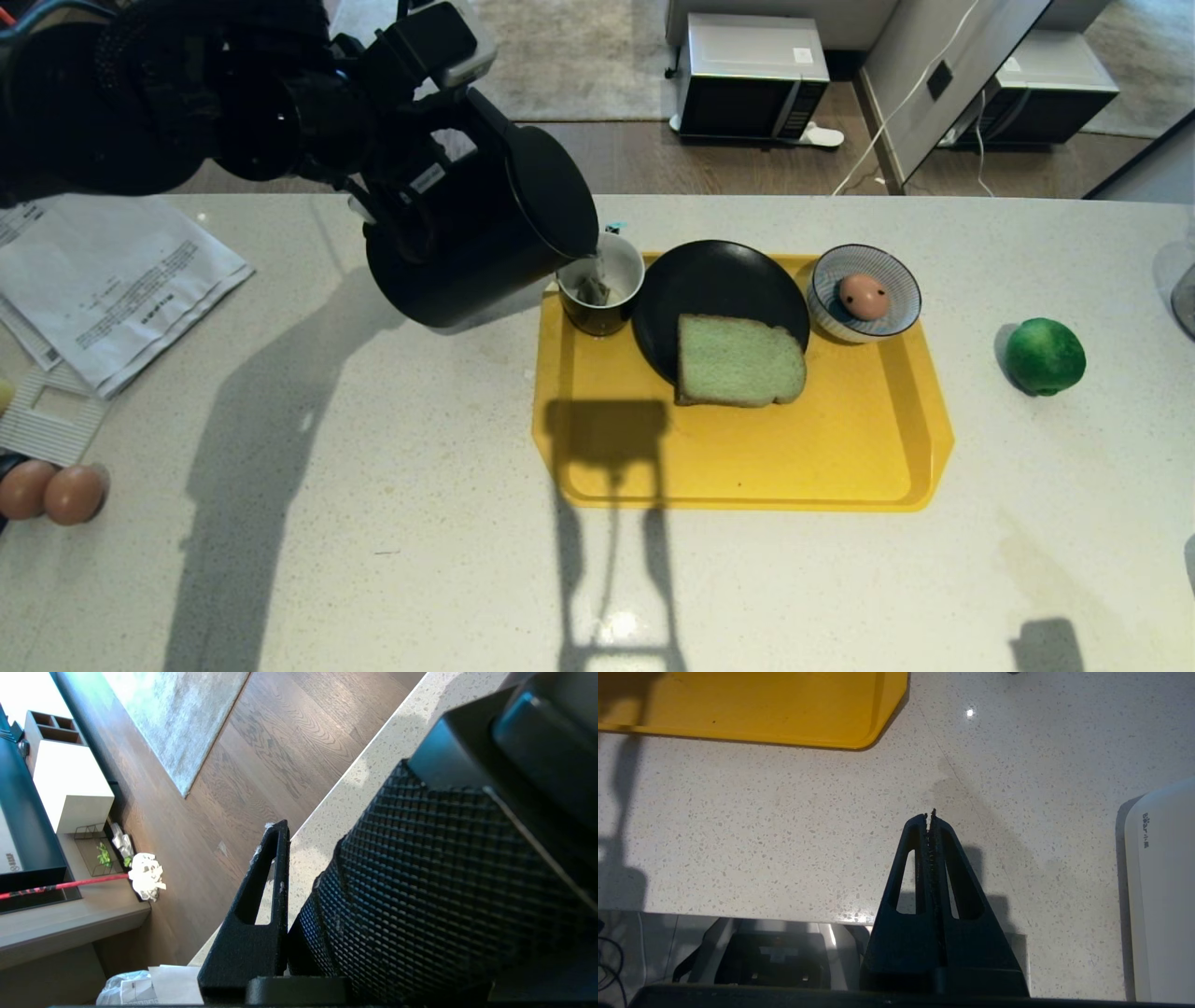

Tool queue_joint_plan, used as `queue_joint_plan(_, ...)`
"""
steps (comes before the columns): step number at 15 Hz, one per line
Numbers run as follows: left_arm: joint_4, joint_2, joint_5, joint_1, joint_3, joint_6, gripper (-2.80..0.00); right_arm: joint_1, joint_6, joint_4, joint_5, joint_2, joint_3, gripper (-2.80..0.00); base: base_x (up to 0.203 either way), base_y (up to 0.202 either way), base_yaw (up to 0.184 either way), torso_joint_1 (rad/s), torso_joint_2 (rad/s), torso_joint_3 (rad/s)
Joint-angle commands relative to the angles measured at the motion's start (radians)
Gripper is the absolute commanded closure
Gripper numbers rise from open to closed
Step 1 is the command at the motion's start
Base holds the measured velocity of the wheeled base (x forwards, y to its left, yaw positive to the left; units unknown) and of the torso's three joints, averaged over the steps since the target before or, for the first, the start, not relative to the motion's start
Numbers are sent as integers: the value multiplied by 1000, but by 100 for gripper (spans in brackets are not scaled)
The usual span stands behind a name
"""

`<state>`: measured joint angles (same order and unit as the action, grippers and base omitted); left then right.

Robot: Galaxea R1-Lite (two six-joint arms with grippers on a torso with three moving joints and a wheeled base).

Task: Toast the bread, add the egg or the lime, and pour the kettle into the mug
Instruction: Pour water into a cup

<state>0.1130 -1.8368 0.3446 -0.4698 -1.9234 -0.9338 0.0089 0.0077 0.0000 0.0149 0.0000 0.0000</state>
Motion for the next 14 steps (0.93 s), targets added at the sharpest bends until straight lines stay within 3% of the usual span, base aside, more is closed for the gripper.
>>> queue_joint_plan(1,1,-2,8,-1,0,-5,0,0,0,0,0,1,1,0,0,0,0,0,0,0)
queue_joint_plan(10,49,9,27,-3,0,-13,0,0,0,0,0,0,2,0,0,0,0,0,0,0)
queue_joint_plan(14,53,18,65,-19,0,-36,0,0,0,0,0,0,1,0,0,0,0,0,0,0)
